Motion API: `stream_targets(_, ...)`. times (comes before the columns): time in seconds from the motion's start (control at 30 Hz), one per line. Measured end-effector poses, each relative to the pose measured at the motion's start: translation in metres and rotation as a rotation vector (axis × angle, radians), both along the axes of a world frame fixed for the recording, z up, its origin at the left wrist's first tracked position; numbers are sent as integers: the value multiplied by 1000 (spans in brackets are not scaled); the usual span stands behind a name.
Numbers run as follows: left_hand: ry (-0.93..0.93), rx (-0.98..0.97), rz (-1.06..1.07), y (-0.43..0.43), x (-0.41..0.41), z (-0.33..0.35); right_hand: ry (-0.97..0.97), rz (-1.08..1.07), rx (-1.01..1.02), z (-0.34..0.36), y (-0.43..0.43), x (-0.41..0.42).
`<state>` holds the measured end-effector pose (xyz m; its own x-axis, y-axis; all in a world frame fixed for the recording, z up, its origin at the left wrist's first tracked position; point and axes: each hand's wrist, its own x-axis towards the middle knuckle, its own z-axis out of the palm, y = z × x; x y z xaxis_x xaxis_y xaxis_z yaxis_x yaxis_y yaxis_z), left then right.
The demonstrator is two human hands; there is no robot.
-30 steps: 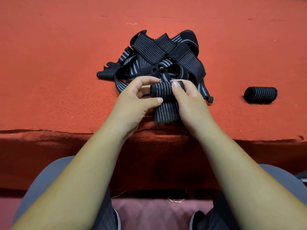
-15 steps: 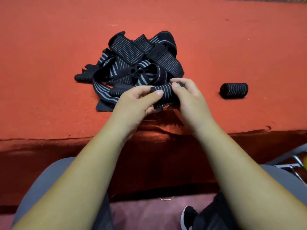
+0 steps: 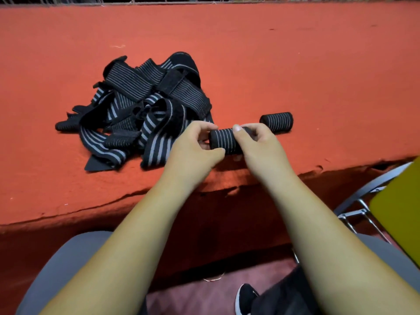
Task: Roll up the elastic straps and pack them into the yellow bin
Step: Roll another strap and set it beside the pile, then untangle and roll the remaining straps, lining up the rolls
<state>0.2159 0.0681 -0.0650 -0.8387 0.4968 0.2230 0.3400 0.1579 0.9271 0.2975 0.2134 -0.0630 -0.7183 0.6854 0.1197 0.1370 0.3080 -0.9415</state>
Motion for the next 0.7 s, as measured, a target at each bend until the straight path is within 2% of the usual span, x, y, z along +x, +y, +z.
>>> stream_targets(0.23,31,-75,18,73,8,0,-14,-212,-22,3,57,4)
stream_targets(0.43,60,-74,-75,127,10,-6,-158,-370,3,-5,109,7)
stream_targets(0.7,30,-71,-20,155,15,-29,-246,-420,61,-14,127,6)
